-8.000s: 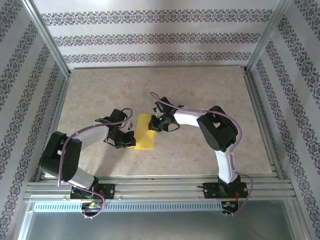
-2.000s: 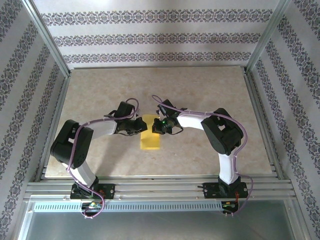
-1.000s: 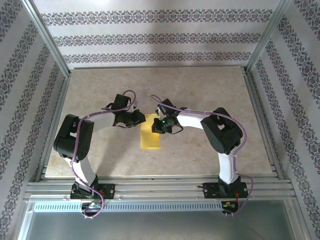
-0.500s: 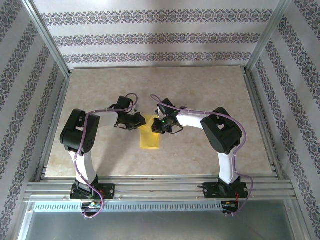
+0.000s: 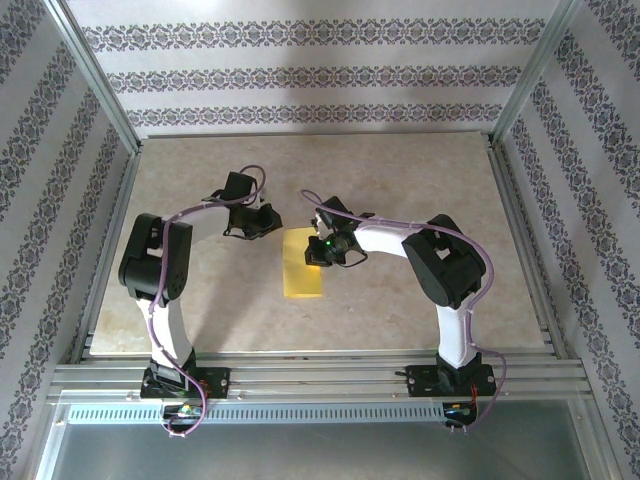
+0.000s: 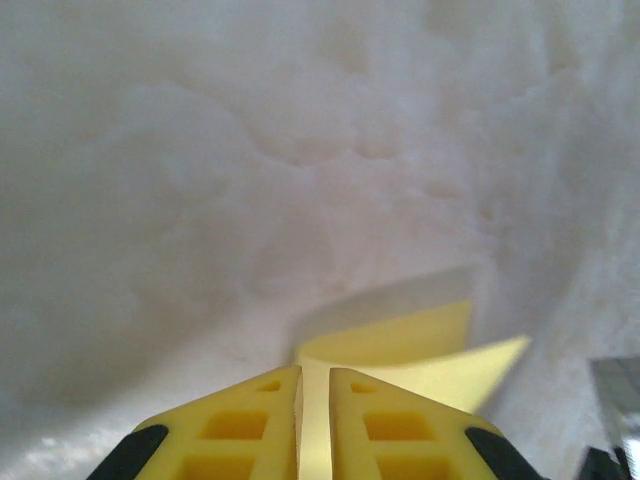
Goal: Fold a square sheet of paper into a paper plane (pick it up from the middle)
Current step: First fold in half a square sheet of paper at the center of the table.
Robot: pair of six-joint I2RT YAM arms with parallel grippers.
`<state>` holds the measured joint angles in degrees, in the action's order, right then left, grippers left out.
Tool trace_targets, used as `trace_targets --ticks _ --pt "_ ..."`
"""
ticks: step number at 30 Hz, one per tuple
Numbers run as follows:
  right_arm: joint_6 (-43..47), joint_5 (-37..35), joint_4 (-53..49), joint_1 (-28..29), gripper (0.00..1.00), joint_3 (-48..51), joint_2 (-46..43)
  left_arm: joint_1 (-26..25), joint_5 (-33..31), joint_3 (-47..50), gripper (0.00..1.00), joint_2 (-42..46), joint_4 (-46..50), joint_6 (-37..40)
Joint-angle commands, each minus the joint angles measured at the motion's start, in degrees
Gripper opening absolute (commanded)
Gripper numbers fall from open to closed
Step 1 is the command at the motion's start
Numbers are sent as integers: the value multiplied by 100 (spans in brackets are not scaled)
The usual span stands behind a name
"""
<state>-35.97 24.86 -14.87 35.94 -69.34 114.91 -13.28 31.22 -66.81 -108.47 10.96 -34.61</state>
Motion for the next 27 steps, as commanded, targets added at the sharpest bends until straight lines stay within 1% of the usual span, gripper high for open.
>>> trace_targets --ticks 1,4,6,11,15,21,27 --pt "125 -1142 -1246 -141 0 326 498 -233 199 274 15 448 -104 -180" --pt "109 -1116 -1246 -132 0 306 547 -313 469 546 15 347 -504 -466" --pt "99 -1106 -1246 -124 0 305 578 -349 606 552 14 166 -660 -563" --pt "12 -1093 -1228 -121 0 337 612 -368 626 328 14 -237 -759 -626" --pt "1 -1097 -1228 -117 0 372 613 -366 358 89 14 -560 -509 -566" --pt "19 -1141 -1237 -119 0 438 570 -255 -329 -39 14 -772 -243 -506" --pt "28 -1159 -1229 -144 0 516 548 20 -532 -170 15 -849 -86 -367"
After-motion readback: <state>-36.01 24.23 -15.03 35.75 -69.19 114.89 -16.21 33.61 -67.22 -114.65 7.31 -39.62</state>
